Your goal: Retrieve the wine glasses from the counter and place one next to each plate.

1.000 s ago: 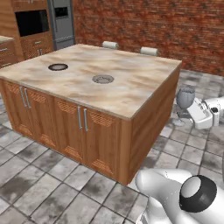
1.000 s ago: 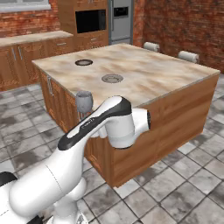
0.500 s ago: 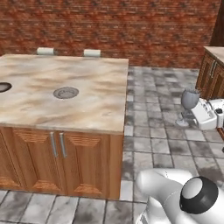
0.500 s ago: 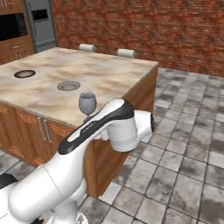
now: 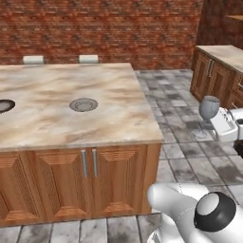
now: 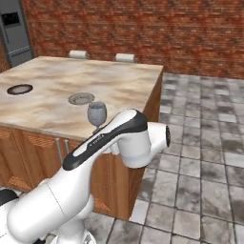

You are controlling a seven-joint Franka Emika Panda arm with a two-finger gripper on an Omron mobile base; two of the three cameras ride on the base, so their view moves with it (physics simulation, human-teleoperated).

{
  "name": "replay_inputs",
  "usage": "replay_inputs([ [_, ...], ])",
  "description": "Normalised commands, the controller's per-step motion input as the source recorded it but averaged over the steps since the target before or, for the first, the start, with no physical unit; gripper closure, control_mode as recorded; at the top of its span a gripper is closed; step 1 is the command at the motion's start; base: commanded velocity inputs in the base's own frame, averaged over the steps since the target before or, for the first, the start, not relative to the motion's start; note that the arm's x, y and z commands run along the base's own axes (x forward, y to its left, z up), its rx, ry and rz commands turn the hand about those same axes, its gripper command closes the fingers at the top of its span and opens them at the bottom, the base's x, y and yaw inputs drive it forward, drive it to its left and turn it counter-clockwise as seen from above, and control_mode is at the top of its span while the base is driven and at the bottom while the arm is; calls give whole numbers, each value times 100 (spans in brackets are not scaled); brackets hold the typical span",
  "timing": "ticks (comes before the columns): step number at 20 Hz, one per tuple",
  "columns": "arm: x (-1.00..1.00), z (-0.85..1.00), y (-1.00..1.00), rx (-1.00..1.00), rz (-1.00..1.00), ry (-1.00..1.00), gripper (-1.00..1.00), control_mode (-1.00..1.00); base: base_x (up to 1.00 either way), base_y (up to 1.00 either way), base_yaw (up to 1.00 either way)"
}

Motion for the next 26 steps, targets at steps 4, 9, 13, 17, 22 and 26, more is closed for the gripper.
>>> replay_inputs([
  [4, 0, 0, 0, 0, 0, 0, 100, 100, -11, 100, -29],
  [9, 0, 0, 0, 0, 0, 0, 100, 100, 26, 100, -22],
  [13, 0, 0, 0, 0, 0, 0, 100, 100, 22, 92, -9],
  [17, 0, 0, 0, 0, 0, 0, 100, 100, 43, 26, 0],
  [22, 0, 0, 0, 0, 0, 0, 100, 100, 61, 0, 2],
  [26, 0, 0, 0, 0, 0, 0, 100, 100, 62, 0, 9],
])
